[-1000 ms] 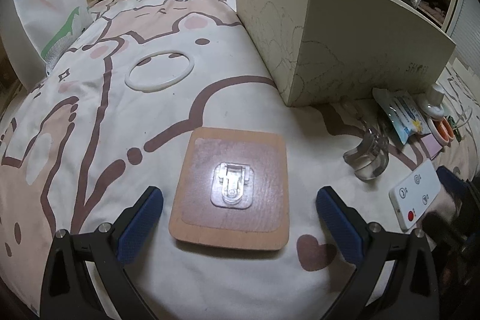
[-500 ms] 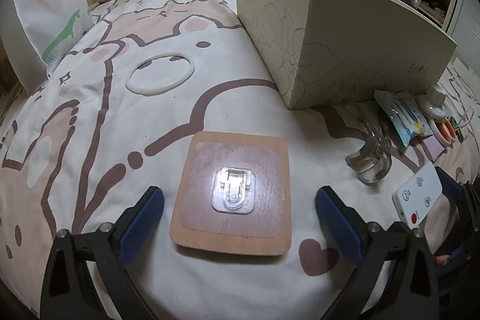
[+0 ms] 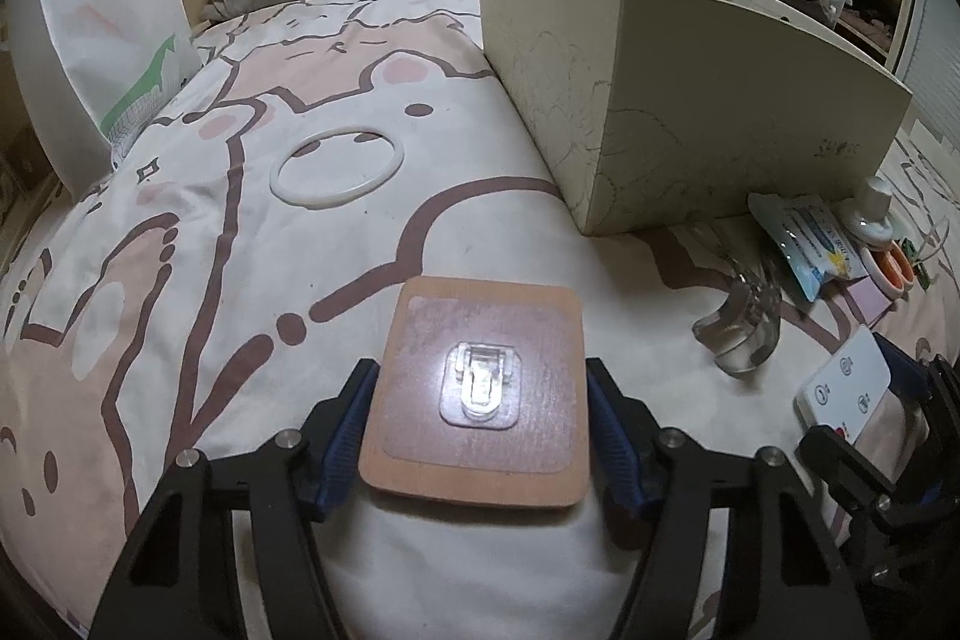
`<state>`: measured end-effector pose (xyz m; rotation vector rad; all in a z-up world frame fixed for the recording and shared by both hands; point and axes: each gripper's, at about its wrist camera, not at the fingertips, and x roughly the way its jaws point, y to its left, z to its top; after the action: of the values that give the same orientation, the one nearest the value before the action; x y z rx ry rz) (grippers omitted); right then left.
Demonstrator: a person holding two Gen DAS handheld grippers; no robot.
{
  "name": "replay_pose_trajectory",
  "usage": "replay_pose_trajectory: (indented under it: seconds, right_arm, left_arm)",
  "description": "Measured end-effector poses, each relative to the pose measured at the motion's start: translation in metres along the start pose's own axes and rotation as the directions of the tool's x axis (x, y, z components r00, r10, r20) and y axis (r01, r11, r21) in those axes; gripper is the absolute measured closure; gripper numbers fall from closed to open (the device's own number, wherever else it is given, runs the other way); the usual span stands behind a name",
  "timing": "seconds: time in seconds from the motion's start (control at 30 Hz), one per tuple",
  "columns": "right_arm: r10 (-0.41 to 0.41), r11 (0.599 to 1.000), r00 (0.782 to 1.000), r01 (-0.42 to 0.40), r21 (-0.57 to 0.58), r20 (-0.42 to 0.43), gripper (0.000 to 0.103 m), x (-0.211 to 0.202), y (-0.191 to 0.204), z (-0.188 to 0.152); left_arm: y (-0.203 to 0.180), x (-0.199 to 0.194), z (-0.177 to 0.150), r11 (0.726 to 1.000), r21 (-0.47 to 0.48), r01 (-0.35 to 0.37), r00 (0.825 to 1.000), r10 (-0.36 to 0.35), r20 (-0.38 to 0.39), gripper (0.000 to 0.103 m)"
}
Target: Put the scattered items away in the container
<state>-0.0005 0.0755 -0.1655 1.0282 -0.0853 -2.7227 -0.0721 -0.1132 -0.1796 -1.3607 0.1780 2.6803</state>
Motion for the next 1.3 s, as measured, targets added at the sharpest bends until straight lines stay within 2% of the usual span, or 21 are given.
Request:
replay_pose_trajectory:
  seconds: [0.37,0.47,0.97,1.1,1.3]
  right_arm:
    - [0.03,1.0,1.0,-0.03,-0.008,-0.008,0.015,-0.002,-0.006,0.003]
    - [0.054,0.998,0.998,-0.053,0.019,-0.014,0.015,-0.006,-0.013,0.004]
    - [0.073,0.996,0.997,-0.073,0.042,0.005,0.015,-0.027,-0.04,0.008]
    - [0.097,0.994,0.995,-0.097,0.059,-0.001,0.015,-0.03,-0.045,0.011]
    - [0.121,0.991,0.993,-0.122,0.057,0.015,0.015,-0.045,-0.052,0.017]
  left_arm:
    - [-0.002,-0.014,-0.001,1.0,0.002,-0.009,0.999,0.009,0.037,0.038]
    - [-0.002,-0.02,-0.003,1.0,-0.013,0.012,0.999,-0.011,0.044,0.039]
    - [-0.023,-0.05,-0.01,1.0,0.006,0.016,0.993,-0.016,0.115,0.039]
    - [-0.028,-0.062,-0.009,1.0,-0.01,-0.016,0.987,0.017,0.161,0.039]
    - [-0.036,-0.084,-0.003,1.0,-0.027,0.005,0.973,0.001,0.23,0.039]
